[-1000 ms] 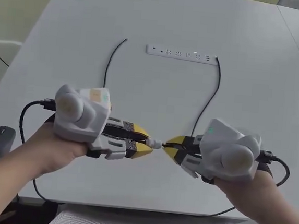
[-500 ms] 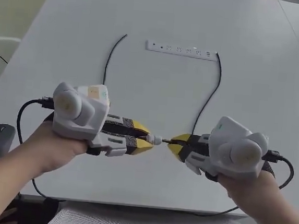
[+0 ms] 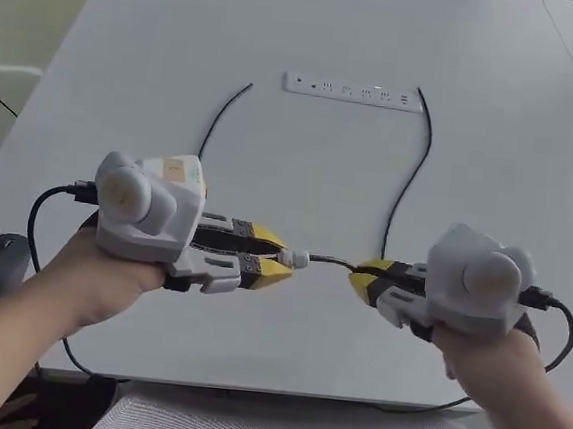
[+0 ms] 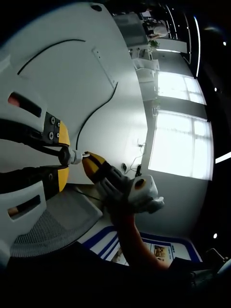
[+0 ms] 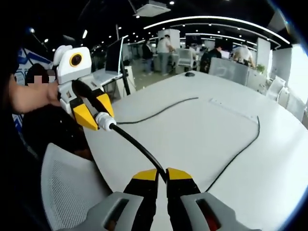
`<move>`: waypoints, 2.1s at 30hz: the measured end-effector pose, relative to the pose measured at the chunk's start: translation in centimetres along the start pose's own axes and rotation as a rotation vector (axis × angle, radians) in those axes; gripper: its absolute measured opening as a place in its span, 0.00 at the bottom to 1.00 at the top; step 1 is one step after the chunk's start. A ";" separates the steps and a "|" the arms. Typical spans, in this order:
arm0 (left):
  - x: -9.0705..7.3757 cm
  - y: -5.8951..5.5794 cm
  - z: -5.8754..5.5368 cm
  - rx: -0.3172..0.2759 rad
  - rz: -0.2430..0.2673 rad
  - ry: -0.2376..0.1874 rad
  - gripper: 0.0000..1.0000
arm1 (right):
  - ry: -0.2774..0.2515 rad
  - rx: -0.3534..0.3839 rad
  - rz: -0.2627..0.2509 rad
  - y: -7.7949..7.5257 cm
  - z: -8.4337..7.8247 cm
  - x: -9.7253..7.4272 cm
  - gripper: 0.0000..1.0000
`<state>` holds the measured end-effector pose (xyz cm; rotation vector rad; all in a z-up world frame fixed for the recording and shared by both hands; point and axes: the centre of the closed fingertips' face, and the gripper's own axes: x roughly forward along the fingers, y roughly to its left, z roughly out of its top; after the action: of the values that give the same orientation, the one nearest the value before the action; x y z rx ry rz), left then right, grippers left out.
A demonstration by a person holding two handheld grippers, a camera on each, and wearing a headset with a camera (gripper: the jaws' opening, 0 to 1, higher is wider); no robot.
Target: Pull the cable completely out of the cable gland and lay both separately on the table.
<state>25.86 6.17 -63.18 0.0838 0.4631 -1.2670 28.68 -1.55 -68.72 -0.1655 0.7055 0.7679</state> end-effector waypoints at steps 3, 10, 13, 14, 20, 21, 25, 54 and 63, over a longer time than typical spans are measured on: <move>0.0 0.0 -0.1 0.002 -0.002 0.003 0.15 | 0.013 0.089 -0.032 -0.6 -0.9 0.1 0.01; 0.1 0.1 -0.2 0.002 -0.003 0.007 0.15 | 0.029 0.202 -0.076 -1.3 -2.6 0.2 0.01; 0.3 0.0 -0.4 0.007 -0.007 0.016 0.15 | 0.047 0.246 -0.088 -1.1 -3.4 0.5 0.01; 0.4 0.0 -0.5 0.011 -0.006 0.023 0.15 | 0.059 0.256 -0.089 -1.0 -3.8 0.7 0.01; 0.6 -0.1 -0.8 0.023 -0.003 0.042 0.15 | 0.057 0.260 -0.112 -0.8 -4.3 0.9 0.01; 0.5 -0.1 -0.8 0.025 -0.001 0.043 0.15 | 0.052 0.253 -0.112 -0.8 -4.2 0.8 0.01; 0.3 0.2 -0.5 0.020 0.011 0.033 0.15 | 0.031 0.236 -0.109 -0.8 -3.8 0.4 0.02; 1.1 -0.4 -0.5 0.048 -0.012 0.053 0.15 | 0.034 -0.564 -0.133 5.3 3.5 -0.5 0.06; 1.3 0.0 -0.4 0.048 -0.014 0.054 0.15 | 0.028 -0.619 -0.124 6.0 4.0 -0.5 0.03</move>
<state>26.00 5.17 -64.03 0.1556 0.4803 -1.2917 26.40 3.98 -64.71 -0.7752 0.4602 0.8471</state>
